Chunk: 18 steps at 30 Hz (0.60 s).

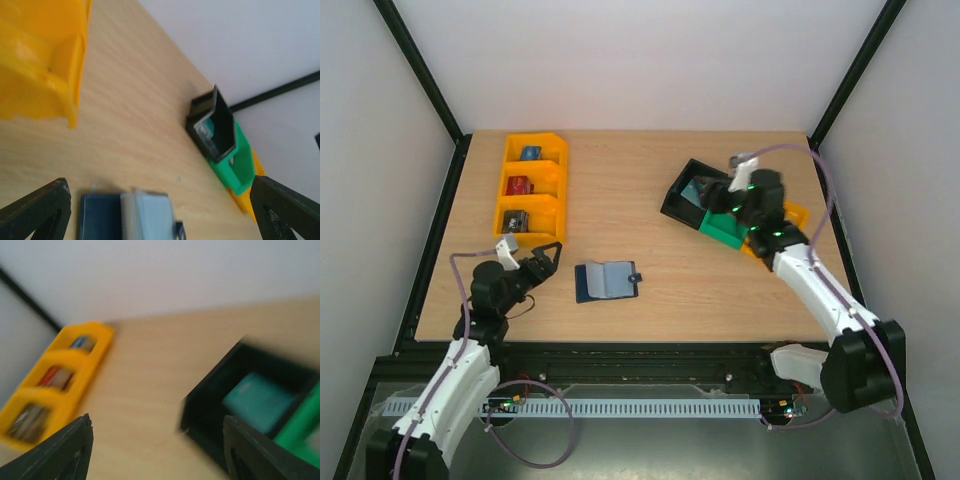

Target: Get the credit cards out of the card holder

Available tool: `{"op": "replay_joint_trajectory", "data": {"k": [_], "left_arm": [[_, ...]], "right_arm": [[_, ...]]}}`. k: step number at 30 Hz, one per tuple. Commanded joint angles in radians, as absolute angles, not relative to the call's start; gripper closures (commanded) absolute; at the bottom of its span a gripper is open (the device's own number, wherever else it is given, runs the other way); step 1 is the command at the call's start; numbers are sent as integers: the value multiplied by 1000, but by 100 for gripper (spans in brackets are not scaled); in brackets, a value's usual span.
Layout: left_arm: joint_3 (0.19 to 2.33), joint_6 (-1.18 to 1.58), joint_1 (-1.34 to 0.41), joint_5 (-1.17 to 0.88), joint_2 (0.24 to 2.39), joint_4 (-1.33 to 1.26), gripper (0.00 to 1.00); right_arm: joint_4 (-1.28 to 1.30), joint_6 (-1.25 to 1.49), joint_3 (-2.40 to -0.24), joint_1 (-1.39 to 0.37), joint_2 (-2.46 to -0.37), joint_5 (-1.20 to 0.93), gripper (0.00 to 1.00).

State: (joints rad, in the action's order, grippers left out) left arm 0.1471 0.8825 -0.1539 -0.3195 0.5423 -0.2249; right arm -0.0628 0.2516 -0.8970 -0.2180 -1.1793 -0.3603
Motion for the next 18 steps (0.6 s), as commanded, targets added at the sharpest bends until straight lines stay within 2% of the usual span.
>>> {"op": "replay_joint_trajectory", "data": {"k": [1,6,10,12,18], "left_arm": [[132,916,-235,-342,608,-201,3],[124,924,-329,-295,743,-277,5],[114,963,-346,-247,813,-262,2],[106,980,-336,-236,823,-244,1],[95,994,-343,-258,921,-312,1]], "right_arm": [[-59,627,-838,-408,-1269,-359,33],[1,650,-834,-594,-1461,-416,42],[25,642,-852,-689,-1615,-437,61],[37,641,-870,-733,-1676,-435,67],[38,607,-918,-826,-1814,-436,74]]}}
